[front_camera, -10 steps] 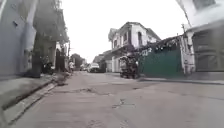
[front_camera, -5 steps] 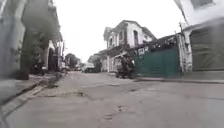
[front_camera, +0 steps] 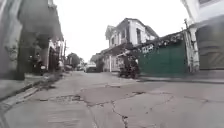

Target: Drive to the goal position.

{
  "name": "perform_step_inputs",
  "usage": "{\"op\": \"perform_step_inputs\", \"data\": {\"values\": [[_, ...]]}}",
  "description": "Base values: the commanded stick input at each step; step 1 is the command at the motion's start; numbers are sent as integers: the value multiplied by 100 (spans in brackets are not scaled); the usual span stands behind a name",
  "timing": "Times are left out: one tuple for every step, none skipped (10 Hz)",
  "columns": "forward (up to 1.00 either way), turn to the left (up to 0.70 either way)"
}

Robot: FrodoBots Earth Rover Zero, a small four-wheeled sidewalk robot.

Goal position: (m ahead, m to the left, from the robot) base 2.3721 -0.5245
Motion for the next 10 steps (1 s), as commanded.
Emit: {"op": "perform_step_inputs", "data": {"values": [[70,0],[70,0],[70,0],[70,0],[70,0],[70,-1],[70,-2],[70,-22],[70,-35],[70,-35]]}}
